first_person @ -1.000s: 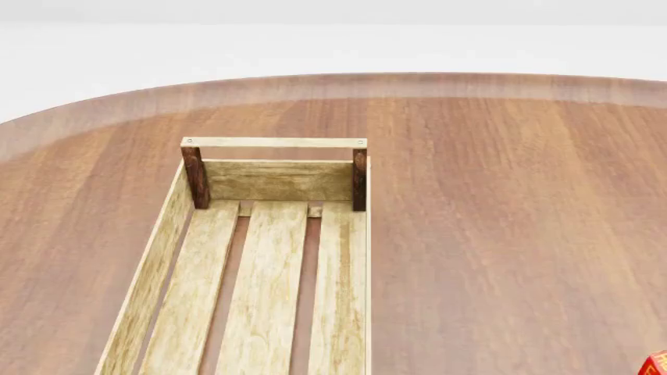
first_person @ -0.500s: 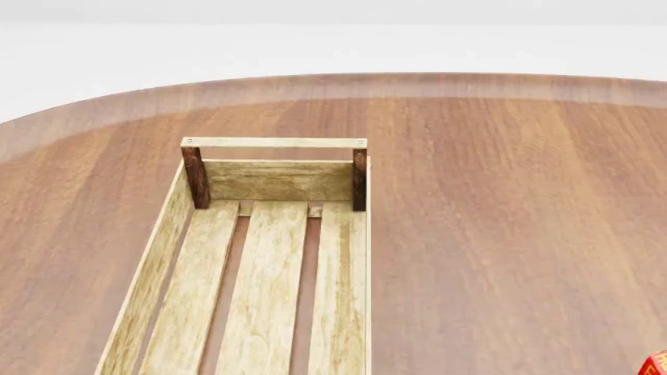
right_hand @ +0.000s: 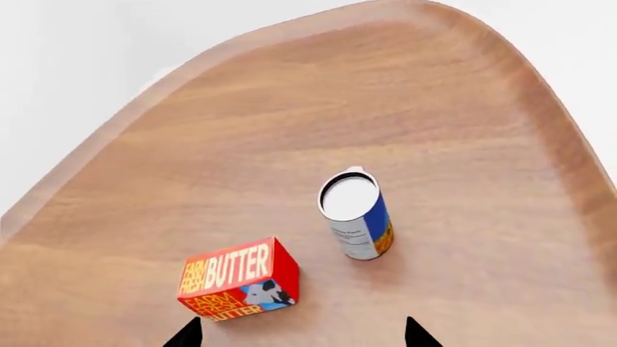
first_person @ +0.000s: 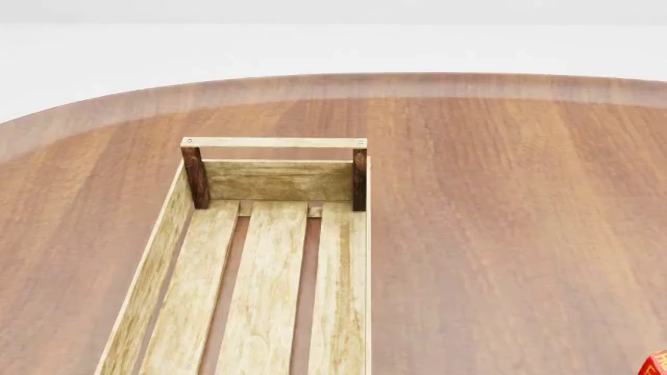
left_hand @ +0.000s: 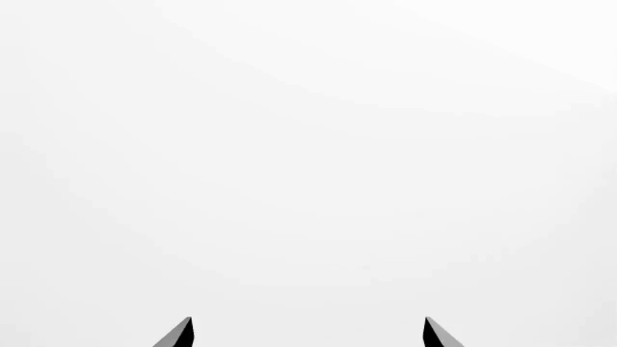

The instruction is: Pick up the cream cheese and put it in the tray.

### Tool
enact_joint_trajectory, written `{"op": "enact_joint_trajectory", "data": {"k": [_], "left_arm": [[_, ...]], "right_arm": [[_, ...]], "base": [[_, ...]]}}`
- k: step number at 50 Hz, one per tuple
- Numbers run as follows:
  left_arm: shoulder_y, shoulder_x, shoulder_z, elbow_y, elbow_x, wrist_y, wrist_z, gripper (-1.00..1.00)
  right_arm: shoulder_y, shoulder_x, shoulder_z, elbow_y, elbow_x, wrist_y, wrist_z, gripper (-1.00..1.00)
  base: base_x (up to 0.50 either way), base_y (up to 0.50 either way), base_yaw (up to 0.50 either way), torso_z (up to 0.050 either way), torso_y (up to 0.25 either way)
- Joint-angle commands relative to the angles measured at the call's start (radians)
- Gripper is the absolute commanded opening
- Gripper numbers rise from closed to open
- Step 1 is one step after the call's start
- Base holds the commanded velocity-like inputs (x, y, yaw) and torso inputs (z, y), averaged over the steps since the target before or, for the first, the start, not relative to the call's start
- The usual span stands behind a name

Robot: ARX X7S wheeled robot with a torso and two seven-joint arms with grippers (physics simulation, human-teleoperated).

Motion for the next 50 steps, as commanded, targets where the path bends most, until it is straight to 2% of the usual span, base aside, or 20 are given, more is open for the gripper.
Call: {"op": "enact_joint_trajectory", "data": {"k": [1, 9, 13, 20, 50], "left_arm": [[-0.001, 0.02, -0.025, 0.0, -0.004, 0.041, 0.029, 1.0], [0.0, 0.02, -0.028, 0.0, -0.009, 0.041, 0.028, 1.0], [-0.009, 0.02, -0.023, 0.0, -0.002, 0.031, 0.033, 1.0], [-0.038, 0.02, -0.007, 0.0, 0.019, 0.004, 0.048, 1.0], [-0.008, 0.02, -0.022, 0.0, 0.004, 0.035, 0.033, 1.0]], "right_arm": [[-0.014, -0.018, -0.036, 0.144, -0.051, -0.048, 0.0, 1.0], [-0.057, -0.018, -0.063, 0.152, -0.071, -0.088, 0.0, 1.0], [-0.104, -0.018, -0.133, 0.184, -0.095, -0.148, 0.0, 1.0], [-0.135, -0.018, -0.179, 0.191, -0.092, -0.168, -0.001, 1.0], [-0.145, -0.003, -0.281, 0.305, -0.149, -0.236, -0.016, 1.0]], "base": [[0.0, 0.0, 0.0, 0.0, 0.0], [0.0, 0.0, 0.0, 0.0, 0.0], [0.0, 0.0, 0.0, 0.0, 0.0], [0.0, 0.0, 0.0, 0.0, 0.0], [0.0, 0.0, 0.0, 0.0, 0.0]]}}
